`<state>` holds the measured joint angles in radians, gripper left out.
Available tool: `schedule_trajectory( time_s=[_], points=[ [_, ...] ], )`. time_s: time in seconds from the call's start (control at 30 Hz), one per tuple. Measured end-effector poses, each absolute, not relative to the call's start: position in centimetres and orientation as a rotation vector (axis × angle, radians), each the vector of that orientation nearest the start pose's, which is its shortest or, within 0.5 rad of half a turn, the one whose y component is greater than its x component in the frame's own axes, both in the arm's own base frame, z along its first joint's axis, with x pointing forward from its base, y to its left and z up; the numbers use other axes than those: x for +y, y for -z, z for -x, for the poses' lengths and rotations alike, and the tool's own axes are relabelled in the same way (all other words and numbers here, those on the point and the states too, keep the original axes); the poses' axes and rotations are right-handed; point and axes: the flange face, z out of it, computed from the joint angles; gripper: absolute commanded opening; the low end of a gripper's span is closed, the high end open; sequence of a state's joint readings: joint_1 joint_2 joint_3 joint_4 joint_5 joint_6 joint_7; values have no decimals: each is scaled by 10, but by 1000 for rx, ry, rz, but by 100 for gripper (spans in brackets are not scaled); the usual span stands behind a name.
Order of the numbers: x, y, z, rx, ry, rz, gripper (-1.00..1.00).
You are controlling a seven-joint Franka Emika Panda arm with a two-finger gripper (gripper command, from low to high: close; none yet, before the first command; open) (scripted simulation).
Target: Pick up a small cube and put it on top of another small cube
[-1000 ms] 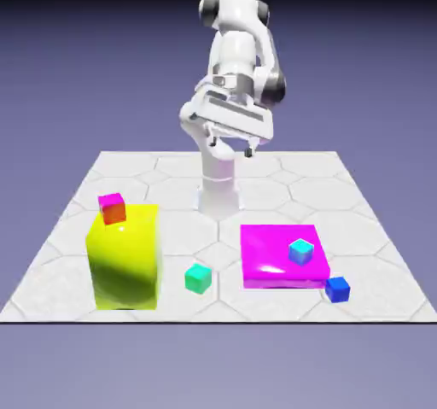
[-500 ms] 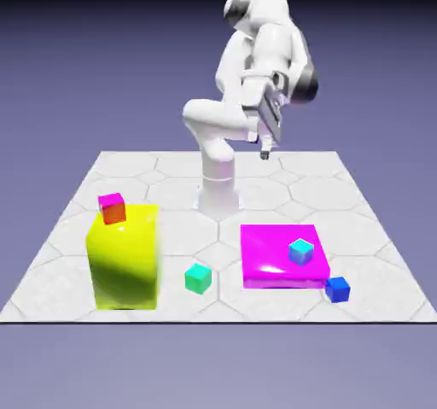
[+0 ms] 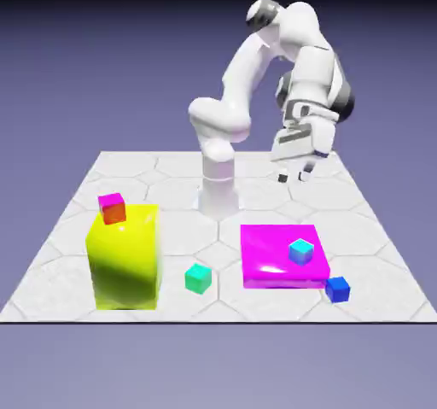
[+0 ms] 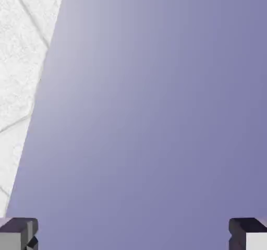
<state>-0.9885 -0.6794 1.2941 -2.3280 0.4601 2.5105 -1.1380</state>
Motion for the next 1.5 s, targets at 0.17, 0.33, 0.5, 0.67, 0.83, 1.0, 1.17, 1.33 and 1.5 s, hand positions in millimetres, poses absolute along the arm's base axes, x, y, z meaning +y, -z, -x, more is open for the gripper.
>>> schedule_trajectory(
  time_s=[0.17, 0.33, 0.5, 0.67, 0.83, 1.0, 1.17, 1.33, 1.5],
  points=[
    [216, -408, -485, -2326, 321, 2705, 0],
    [237, -369, -493, -2576, 122, 2397, 0],
    [257, -326, -498, -2751, -36, 2045, 0],
    [275, -282, -499, -2851, -137, 1673, 0],
    [294, -239, -495, -2885, -175, 1299, 0],
    [313, -198, -488, -2865, -148, 939, 0],
    [318, -144, -480, -2853, -130, 848, 0],
    [318, -142, -480, -2854, -133, 848, -100],
    [292, -237, -508, -2892, -119, 893, -100]
  ],
)
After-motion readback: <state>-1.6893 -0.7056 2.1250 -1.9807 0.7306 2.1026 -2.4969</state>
